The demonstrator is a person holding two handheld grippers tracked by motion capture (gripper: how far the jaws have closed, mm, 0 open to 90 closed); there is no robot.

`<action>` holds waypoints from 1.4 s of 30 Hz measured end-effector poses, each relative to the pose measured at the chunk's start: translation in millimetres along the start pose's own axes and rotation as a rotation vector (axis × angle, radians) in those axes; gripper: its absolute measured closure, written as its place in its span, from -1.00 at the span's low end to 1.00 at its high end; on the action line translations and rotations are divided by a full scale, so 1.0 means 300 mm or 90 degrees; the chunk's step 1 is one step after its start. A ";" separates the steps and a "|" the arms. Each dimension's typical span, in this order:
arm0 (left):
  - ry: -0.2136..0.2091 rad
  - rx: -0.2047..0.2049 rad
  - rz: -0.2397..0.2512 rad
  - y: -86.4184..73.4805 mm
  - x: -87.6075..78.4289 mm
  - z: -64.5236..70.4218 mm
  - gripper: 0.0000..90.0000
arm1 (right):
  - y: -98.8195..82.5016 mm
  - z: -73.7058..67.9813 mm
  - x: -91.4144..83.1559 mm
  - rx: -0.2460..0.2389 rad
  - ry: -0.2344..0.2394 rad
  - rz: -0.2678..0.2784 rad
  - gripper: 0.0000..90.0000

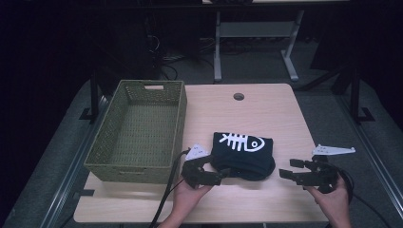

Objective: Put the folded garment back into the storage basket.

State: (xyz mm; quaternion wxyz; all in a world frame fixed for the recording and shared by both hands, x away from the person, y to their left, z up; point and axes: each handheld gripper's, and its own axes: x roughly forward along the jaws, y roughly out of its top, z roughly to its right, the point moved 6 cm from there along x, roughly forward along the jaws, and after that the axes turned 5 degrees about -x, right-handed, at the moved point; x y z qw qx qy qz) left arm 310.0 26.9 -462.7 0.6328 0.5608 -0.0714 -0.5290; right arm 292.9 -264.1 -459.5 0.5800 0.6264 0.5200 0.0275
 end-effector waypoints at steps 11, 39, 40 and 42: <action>0.040 -0.024 -0.009 0.036 0.059 -0.057 -0.61 | 0.043 0.040 0.059 0.007 -0.001 -0.026 -0.53; 0.095 -0.135 -0.060 0.030 0.177 -0.213 -0.56 | 0.071 0.146 0.246 0.073 -0.045 -0.078 -0.33; 0.093 -0.136 -0.061 0.029 0.179 -0.213 -0.55 | 0.069 0.148 0.255 0.074 -0.041 -0.078 -0.30; 0.088 -0.133 -0.063 0.026 0.185 -0.212 -0.52 | 0.071 0.141 0.267 0.078 -0.038 -0.078 -0.26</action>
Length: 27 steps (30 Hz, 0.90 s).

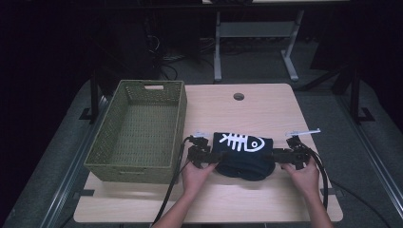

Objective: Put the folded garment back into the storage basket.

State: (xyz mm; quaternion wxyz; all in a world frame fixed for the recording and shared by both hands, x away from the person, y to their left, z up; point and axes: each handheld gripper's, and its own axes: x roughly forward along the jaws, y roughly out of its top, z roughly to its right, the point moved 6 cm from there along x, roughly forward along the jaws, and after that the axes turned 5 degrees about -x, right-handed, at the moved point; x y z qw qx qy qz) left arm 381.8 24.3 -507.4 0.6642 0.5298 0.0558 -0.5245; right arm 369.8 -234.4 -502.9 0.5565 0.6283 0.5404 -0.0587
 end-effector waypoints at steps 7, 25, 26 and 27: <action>-0.023 -0.005 -0.008 -0.006 0.011 0.007 -0.33 | -0.001 -0.004 0.022 0.005 -0.007 -0.011 -0.08; -0.091 -0.024 -0.011 -0.008 0.014 0.034 0.49 | -0.015 -0.020 0.029 0.031 0.025 -0.026 0.56; -0.094 -0.025 -0.009 -0.007 0.013 0.035 0.50 | -0.015 -0.020 0.027 0.035 0.029 -0.025 0.57; -0.096 -0.025 -0.009 -0.007 0.012 0.037 0.51 | -0.016 -0.022 0.024 0.039 0.033 -0.025 0.57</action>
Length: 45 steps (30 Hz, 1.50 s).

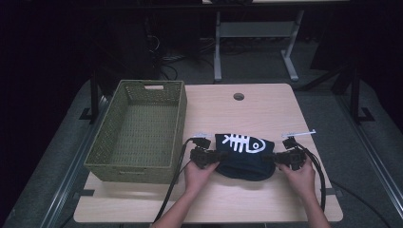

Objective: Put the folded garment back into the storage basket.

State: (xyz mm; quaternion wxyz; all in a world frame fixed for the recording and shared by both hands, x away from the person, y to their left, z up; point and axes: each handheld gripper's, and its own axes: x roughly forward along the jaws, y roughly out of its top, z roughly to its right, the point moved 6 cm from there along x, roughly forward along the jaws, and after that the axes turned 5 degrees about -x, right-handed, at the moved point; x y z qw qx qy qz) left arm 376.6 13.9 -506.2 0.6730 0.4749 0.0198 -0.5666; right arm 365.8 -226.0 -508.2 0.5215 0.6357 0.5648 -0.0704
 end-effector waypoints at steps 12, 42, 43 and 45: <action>-0.017 0.017 0.004 0.018 -0.027 0.035 0.53 | 0.001 -0.025 -0.053 -0.001 0.018 0.017 0.59; -0.064 0.049 0.007 0.072 -0.113 0.137 0.53 | 0.017 -0.097 -0.196 0.000 0.053 0.072 0.59; -0.063 0.053 0.008 0.078 -0.120 0.144 0.53 | 0.020 -0.100 -0.201 -0.002 0.053 0.075 0.59; -0.067 0.053 0.011 0.084 -0.127 0.149 0.53 | 0.025 -0.107 -0.209 -0.003 0.054 0.075 0.59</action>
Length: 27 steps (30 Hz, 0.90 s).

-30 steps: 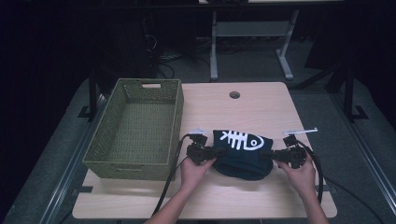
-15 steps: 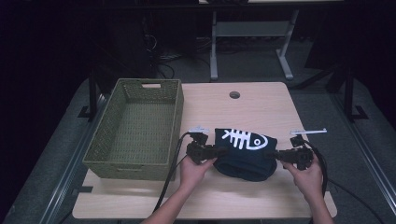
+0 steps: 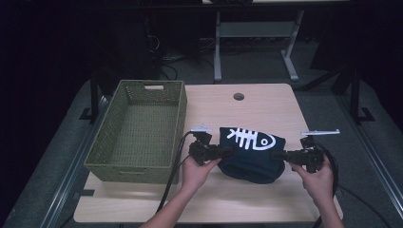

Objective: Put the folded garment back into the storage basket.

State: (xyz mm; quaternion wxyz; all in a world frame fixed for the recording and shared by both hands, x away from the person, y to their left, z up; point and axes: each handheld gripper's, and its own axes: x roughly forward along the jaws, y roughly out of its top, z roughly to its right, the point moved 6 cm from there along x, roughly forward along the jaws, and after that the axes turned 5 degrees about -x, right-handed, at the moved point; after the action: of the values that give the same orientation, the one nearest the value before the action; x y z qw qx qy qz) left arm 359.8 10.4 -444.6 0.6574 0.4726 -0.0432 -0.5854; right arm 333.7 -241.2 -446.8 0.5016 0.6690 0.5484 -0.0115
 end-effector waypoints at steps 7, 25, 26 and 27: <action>0.000 0.006 0.004 0.023 -0.021 0.012 0.53 | 0.024 -0.020 -0.017 -0.012 0.004 0.012 0.59; -0.013 0.011 0.017 0.093 -0.102 0.047 0.53 | 0.090 -0.094 -0.066 -0.031 0.021 0.040 0.59; -0.013 0.012 0.016 0.097 -0.107 0.048 0.53 | 0.094 -0.098 -0.066 -0.032 0.023 0.041 0.59; -0.012 0.013 0.016 0.100 -0.112 0.047 0.53 | 0.100 -0.102 -0.065 -0.032 0.025 0.045 0.59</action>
State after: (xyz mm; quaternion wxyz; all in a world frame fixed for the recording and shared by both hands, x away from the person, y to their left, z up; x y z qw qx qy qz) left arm 362.6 25.5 -400.1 0.6594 0.4731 -0.0616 -0.5810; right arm 331.8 -231.2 -400.8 0.5076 0.6754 0.5340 0.0334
